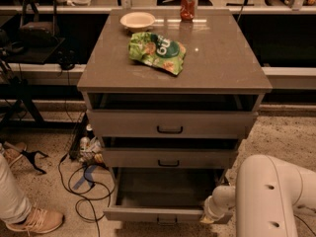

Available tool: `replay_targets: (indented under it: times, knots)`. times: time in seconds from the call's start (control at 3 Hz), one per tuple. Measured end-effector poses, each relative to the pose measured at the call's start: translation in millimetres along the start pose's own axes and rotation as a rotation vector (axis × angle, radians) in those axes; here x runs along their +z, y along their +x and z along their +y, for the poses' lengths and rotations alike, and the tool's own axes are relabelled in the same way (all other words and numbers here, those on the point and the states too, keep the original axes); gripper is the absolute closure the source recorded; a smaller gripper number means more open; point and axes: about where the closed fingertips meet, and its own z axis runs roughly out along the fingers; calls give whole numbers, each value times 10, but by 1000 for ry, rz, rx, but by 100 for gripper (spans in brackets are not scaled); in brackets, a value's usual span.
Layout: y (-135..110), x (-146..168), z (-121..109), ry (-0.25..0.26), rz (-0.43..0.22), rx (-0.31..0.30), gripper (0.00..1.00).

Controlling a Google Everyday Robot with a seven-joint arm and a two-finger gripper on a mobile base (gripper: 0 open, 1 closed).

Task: Open bottom drawer

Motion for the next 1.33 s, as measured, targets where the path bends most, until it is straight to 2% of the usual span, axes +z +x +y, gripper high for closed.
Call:
replay_targets:
  times: [0.33,0.67,1.0,1.33]
  knots:
    - [0,0,0,0,0,0,17]
    - [-2,-63,182,-22,22,-56,1]
    - [-7,-123,371,-41,39,-99,23]
    - [31,-160,544,-64,53,-113,47]
